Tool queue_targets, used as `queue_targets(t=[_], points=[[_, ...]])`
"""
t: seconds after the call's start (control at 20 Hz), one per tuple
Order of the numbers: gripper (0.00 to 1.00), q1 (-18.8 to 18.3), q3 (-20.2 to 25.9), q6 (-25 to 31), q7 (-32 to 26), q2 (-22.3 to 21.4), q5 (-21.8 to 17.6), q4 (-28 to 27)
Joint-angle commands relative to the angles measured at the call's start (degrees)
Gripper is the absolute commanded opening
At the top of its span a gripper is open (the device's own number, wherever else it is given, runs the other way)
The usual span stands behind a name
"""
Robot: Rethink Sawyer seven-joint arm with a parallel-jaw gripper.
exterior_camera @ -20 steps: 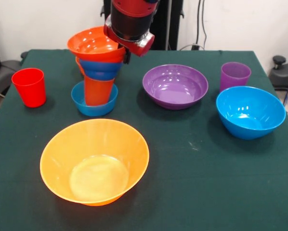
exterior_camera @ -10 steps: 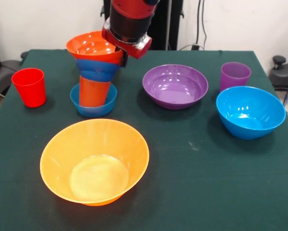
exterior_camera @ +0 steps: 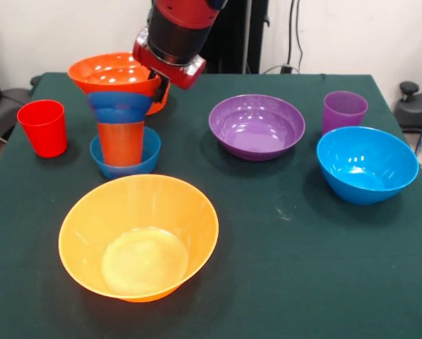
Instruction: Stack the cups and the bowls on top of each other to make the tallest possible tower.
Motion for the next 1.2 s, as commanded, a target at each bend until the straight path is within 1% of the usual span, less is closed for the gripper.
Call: queue_targets(t=[0.05,0.6,0.8,0.95,1.05,1.2], points=[[0.0,1.58,1.28,-6.94,-1.97,2.29,-6.73,-6.83],[0.0,0.33,2.34,-7.69,-3.83,2.02,-6.52,-6.65],[0.0,-2.12,5.27,-7.65,-7.91,1.33,-4.71,-6.43],[0.0,-3.67,7.51,-5.11,-10.71,1.21,-3.0,-6.72],[0.0,-4.08,8.33,-3.86,-11.7,1.14,-3.04,-7.27],[0.0,-5.31,9.95,-4.45,-12.15,0.95,-2.67,-6.91]])
